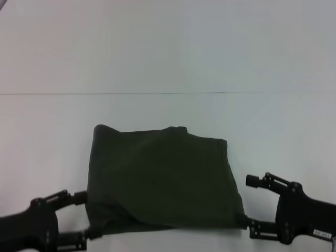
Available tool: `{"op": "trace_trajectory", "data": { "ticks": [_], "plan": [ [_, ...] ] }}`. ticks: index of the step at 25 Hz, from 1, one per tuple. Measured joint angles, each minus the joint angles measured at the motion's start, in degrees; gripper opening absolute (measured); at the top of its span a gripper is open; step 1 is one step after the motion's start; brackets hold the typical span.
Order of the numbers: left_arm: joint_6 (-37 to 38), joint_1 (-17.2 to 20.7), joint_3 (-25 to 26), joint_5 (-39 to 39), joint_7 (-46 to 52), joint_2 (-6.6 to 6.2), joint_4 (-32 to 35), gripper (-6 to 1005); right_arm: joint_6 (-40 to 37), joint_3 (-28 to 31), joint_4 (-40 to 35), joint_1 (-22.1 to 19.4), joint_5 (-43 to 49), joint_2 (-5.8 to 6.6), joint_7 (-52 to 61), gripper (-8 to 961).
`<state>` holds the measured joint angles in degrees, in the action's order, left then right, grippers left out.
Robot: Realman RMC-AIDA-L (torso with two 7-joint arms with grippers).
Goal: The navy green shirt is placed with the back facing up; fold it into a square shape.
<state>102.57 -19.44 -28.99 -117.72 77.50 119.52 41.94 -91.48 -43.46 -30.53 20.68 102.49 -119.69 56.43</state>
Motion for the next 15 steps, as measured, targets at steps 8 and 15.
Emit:
{"op": "trace_trajectory", "data": {
  "ticks": [8,15],
  "plan": [
    [-1.9,5.3,-0.3,-0.9,-12.7,1.94,-3.3,951,-0.7,-0.1,6.0,-3.9,0.1,-0.08,-9.1,947],
    [-3.2,6.1,0.4,-1.1,-12.9,1.68,-4.3,950,-0.4,0.5,7.8,-6.4,0.1,-0.14,-12.6,946]
  ]
}}
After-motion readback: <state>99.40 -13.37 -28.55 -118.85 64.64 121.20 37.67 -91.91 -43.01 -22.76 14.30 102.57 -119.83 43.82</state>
